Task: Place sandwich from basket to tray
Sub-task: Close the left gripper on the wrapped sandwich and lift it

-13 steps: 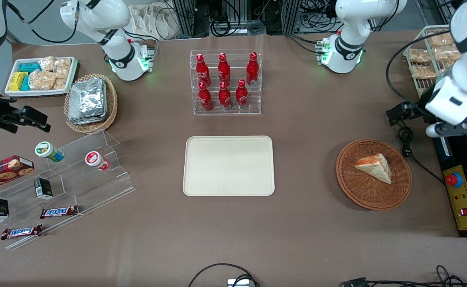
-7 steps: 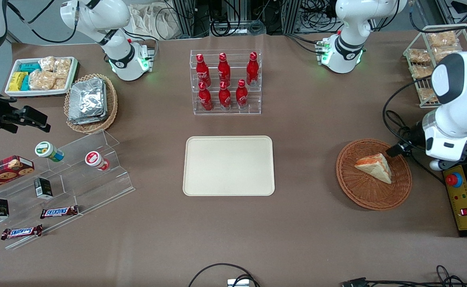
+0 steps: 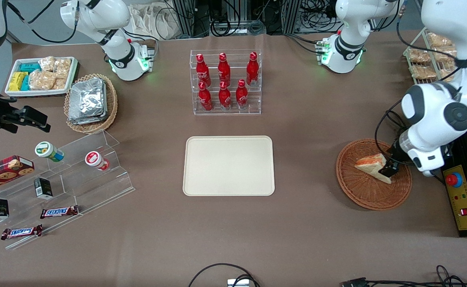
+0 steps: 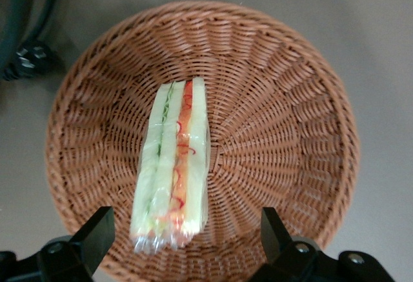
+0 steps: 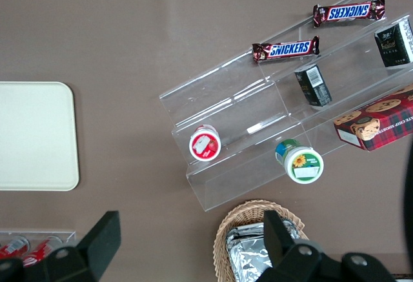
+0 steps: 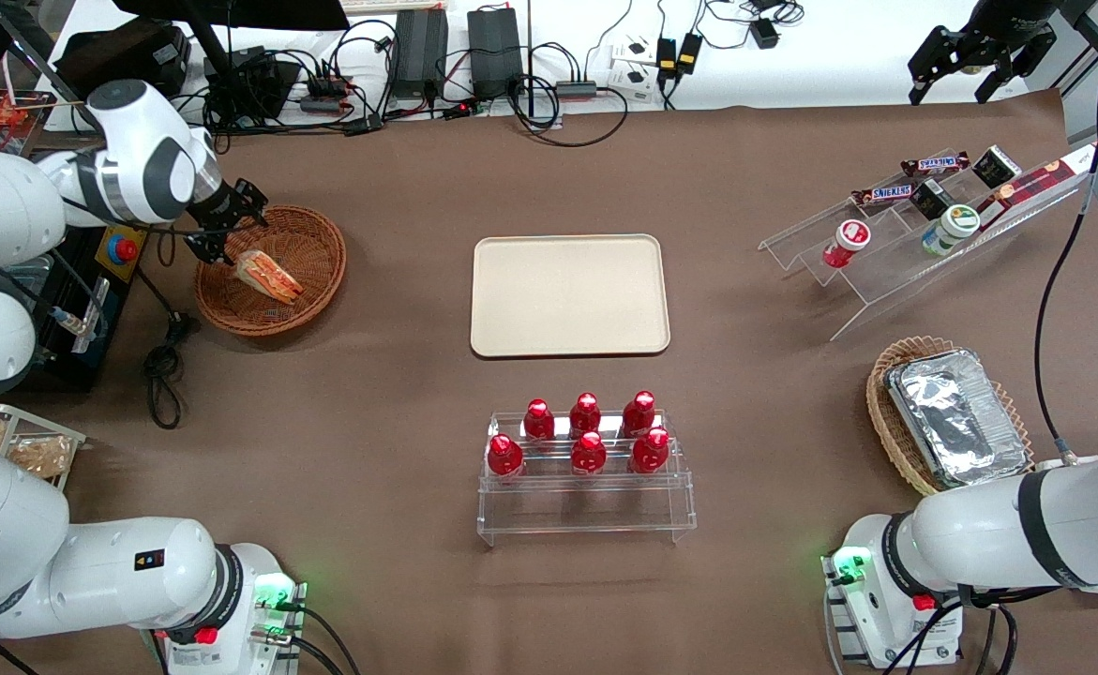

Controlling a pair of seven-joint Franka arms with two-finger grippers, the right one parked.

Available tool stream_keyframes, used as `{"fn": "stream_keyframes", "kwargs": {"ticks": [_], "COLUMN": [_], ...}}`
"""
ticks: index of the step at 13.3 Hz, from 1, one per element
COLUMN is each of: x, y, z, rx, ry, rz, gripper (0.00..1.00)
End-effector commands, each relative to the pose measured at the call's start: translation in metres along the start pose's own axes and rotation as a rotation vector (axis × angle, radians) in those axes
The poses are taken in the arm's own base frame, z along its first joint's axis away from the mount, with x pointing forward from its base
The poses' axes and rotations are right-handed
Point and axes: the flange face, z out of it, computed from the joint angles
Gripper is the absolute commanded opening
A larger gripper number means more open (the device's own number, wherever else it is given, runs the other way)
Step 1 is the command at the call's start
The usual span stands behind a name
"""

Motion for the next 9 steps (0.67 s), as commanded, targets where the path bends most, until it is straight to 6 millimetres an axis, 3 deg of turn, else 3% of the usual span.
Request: {"fn": "stream_keyframes", "kwargs": {"ticks": [1,4,5,6,8,9], "x": [-0.002,-0.005,-0.006,-0.007,-0.006,-0.006], "y": [-0.001,-0.004,-0.005,-0.006,-0.006,-0.006], "z": [0.013,0.039,0.039,0.042,0.040,0.039], "rx": [-0.015,-0.013,-0.024,-0.020,-0.024,-0.024], "ry": [0.010,0.007,0.013,0.011,0.013,0.013], "rz": [-0.026,-0.022,-0.022,-0.023,-0.026,-0.032], "gripper": [1.00,0.99,0.91,0.77,0.21,0.00]}}
